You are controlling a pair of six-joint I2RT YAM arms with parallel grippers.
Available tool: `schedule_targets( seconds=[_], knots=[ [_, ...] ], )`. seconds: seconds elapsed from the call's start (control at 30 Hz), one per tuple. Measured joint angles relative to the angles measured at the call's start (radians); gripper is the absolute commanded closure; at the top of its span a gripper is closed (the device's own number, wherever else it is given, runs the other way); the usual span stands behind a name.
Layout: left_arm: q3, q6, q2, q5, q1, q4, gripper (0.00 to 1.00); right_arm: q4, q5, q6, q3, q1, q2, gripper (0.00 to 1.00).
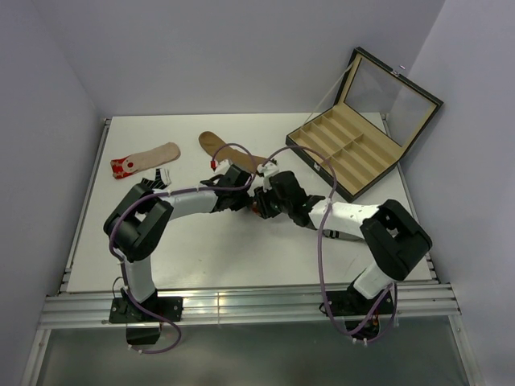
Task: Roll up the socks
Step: Roll the sock at the center of the board.
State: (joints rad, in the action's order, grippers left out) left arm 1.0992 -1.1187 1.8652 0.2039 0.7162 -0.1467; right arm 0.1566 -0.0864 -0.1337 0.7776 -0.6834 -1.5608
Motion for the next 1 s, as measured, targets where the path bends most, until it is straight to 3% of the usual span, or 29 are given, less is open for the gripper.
schedule_targets(
  seconds=[0.5, 0.6, 0.63, 0.73, 0.87, 1.0],
  knots=[
    [0.001, 0.001, 0.000, -0.007, -0.004, -0.006, 0.68, 0.068, 0.043, 0.062, 0.032, -0.041, -0.161, 0.54],
    [0.000, 0.001, 0.000, -0.004, -0.011, -0.011, 0.58, 0.046, 0.057, 0.061, 0.054, -0.046, -0.176, 0.70],
    [0.000, -0.001, 0.000, -0.004, -0.014, -0.010, 0.55, 0.039, 0.063, 0.059, 0.061, -0.048, -0.180, 0.86],
    [-0.008, 0.000, -0.012, 0.001, -0.017, -0.006, 0.48, 0.022, 0.070, 0.043, 0.072, -0.048, -0.181, 1.00],
    [-0.055, -0.005, -0.057, 0.004, -0.020, -0.010, 0.41, -0.021, 0.025, 0.018, 0.097, -0.035, -0.185, 1.00],
    [-0.117, -0.029, -0.122, 0.004, -0.025, -0.013, 0.32, -0.042, -0.157, -0.037, 0.106, 0.045, -0.194, 1.00]
  ],
)
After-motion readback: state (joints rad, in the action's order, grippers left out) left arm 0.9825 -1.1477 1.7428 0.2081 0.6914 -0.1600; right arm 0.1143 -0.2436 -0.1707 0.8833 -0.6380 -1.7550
